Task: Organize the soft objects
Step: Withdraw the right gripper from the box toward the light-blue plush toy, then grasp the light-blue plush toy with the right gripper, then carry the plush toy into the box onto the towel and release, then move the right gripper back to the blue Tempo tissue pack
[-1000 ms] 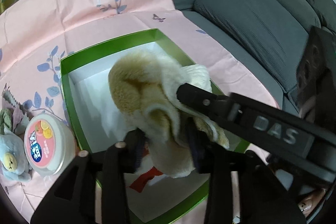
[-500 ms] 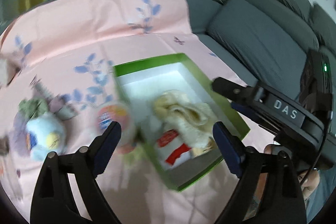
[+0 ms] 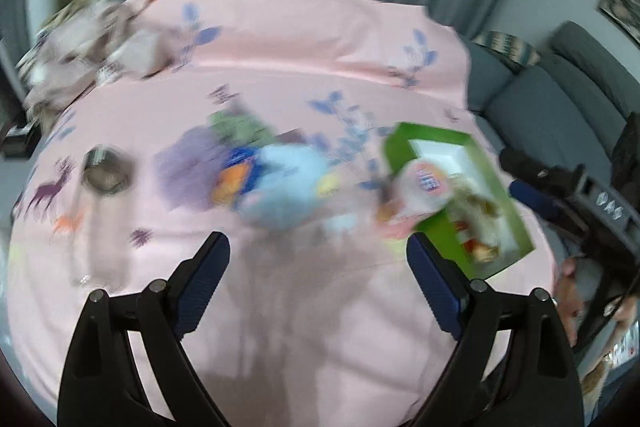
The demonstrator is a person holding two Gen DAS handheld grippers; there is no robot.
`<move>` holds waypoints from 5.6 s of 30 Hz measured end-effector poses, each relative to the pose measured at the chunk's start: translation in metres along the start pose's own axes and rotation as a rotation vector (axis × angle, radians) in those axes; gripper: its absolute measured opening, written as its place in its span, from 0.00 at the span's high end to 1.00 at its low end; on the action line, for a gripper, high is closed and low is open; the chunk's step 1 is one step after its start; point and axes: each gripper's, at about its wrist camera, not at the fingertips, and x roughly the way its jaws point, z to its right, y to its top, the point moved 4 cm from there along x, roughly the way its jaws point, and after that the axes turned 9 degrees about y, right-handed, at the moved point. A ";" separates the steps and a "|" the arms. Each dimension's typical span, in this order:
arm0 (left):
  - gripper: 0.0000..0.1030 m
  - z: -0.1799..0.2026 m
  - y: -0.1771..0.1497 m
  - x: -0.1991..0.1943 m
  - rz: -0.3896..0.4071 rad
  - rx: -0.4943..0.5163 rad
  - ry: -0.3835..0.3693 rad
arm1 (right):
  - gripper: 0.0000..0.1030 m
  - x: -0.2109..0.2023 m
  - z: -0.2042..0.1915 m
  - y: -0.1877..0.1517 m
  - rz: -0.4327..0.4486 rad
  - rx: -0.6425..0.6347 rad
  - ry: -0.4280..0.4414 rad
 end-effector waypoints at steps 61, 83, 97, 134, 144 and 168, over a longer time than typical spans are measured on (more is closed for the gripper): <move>0.66 -0.047 -0.063 0.093 -0.322 -0.206 -0.189 | 0.45 0.160 -0.048 -0.119 -0.546 -0.044 0.059; 0.73 0.026 -0.007 0.012 -0.050 0.001 -0.155 | 0.44 0.068 -0.068 -0.050 -0.234 -0.117 0.082; 0.73 0.161 0.036 0.016 -0.008 0.253 -0.252 | 0.44 -0.020 0.013 0.021 0.011 -0.003 -0.027; 0.71 0.270 0.029 0.144 -0.250 0.375 -0.168 | 0.36 0.012 0.206 0.023 0.029 0.460 -0.162; 0.34 0.215 0.039 0.086 -0.175 0.307 -0.213 | 0.25 -0.028 0.177 0.023 0.105 0.374 -0.217; 0.17 -0.085 -0.049 0.071 -0.244 -0.179 0.088 | 0.19 0.072 -0.061 -0.030 -0.203 -0.179 -0.020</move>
